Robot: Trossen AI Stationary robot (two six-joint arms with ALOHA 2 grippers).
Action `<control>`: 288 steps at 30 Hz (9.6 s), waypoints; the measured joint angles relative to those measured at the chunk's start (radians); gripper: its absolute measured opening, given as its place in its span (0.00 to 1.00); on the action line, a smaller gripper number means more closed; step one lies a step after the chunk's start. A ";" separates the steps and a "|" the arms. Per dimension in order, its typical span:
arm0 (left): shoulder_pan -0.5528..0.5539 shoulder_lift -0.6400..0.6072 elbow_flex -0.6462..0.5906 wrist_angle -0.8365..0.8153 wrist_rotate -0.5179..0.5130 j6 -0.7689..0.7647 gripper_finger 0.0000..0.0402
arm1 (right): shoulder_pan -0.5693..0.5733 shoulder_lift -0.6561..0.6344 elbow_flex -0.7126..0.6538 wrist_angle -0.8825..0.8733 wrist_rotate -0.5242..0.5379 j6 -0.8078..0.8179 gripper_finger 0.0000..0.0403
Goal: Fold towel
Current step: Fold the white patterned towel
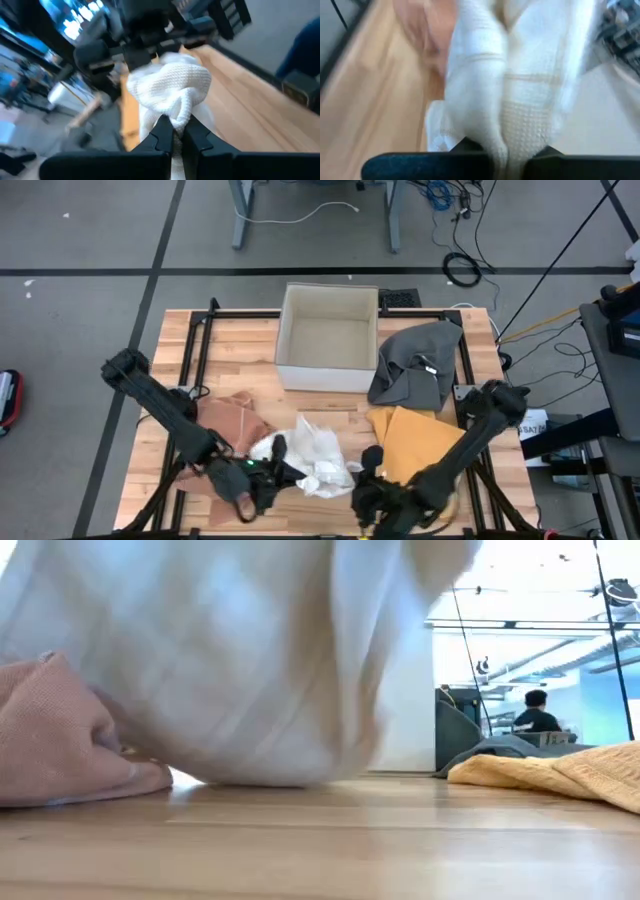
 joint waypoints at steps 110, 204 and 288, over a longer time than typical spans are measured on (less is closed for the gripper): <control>-0.066 -0.208 -0.588 0.263 0.496 -0.539 0.35 | -0.087 0.213 -0.070 0.493 -0.682 -0.010 0.33; -0.081 0.455 -0.125 0.369 0.095 -0.704 0.35 | -0.141 0.296 0.165 0.143 -0.705 -0.026 0.43; -0.028 -0.123 -0.126 -0.472 -0.467 -0.651 0.00 | -0.304 0.458 0.167 0.199 -1.017 -0.186 0.08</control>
